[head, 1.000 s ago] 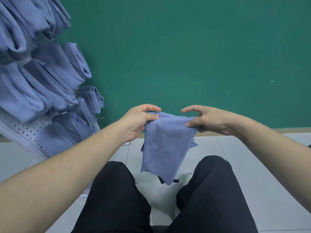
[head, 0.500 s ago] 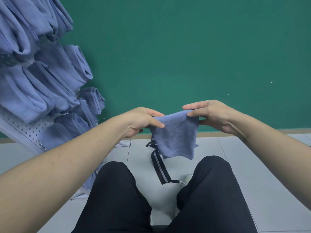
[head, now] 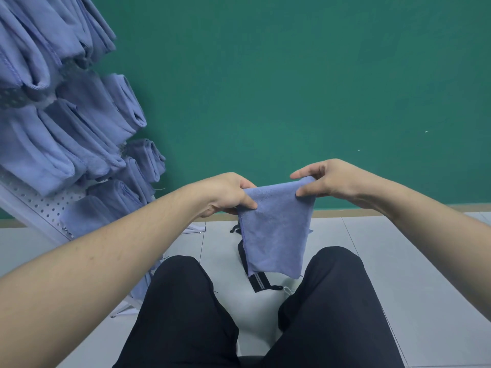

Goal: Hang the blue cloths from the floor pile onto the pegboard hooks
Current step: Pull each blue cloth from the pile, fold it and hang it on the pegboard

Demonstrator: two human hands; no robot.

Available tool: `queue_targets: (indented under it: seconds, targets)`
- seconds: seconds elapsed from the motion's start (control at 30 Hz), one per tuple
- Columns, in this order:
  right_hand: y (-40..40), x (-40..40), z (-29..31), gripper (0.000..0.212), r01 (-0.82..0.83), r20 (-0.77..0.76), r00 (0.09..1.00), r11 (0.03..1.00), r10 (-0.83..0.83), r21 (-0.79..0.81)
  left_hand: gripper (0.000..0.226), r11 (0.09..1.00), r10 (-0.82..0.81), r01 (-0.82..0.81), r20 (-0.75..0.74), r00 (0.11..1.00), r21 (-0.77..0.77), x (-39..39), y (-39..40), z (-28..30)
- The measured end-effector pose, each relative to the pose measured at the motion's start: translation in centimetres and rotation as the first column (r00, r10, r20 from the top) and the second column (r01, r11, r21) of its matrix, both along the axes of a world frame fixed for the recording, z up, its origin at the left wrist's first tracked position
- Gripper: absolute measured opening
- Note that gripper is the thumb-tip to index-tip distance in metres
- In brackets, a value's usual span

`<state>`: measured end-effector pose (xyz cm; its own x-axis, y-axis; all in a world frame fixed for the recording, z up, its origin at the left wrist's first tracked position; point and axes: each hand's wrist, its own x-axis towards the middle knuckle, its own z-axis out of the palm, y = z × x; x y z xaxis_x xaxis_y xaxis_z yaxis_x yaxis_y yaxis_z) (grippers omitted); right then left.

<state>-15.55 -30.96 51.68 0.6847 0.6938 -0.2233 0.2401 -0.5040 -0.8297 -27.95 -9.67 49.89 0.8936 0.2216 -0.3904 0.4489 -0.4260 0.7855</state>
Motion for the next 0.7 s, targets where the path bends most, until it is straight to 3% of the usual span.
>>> queue_targets:
  seconds: [0.2, 0.37, 0.5, 0.7]
  targets:
    - [0.5, -0.1, 0.4, 0.018, -0.012, 0.194, 0.98, 0.987, 0.044, -0.16, 0.014, 0.988, -0.032, 0.035, -0.023, 0.999, 0.152, 0.4, 0.2, 0.0]
    - [0.4, -0.1, 0.2, 0.008, 0.055, 0.227, 0.973, 0.992, -0.029, -0.11, 0.016, 0.982, 0.017, -0.021, 0.019, 1.0, 0.186, 0.1, 0.4, 0.2]
    - [0.2, -0.1, -0.2, 0.015, 0.058, 0.182, 0.982, 0.998, -0.06, 0.016, 0.017, 0.99, 0.076, -0.088, 0.111, 0.991, 0.11, -0.3, 0.5, 0.1]
    - [0.6, -0.1, -1.8, 0.021, 0.119, 0.166, 0.975, 0.978, -0.148, 0.17, 0.019, 0.976, 0.204, -0.172, 0.285, 0.937, -0.134, 0.1, 0.6, -1.2]
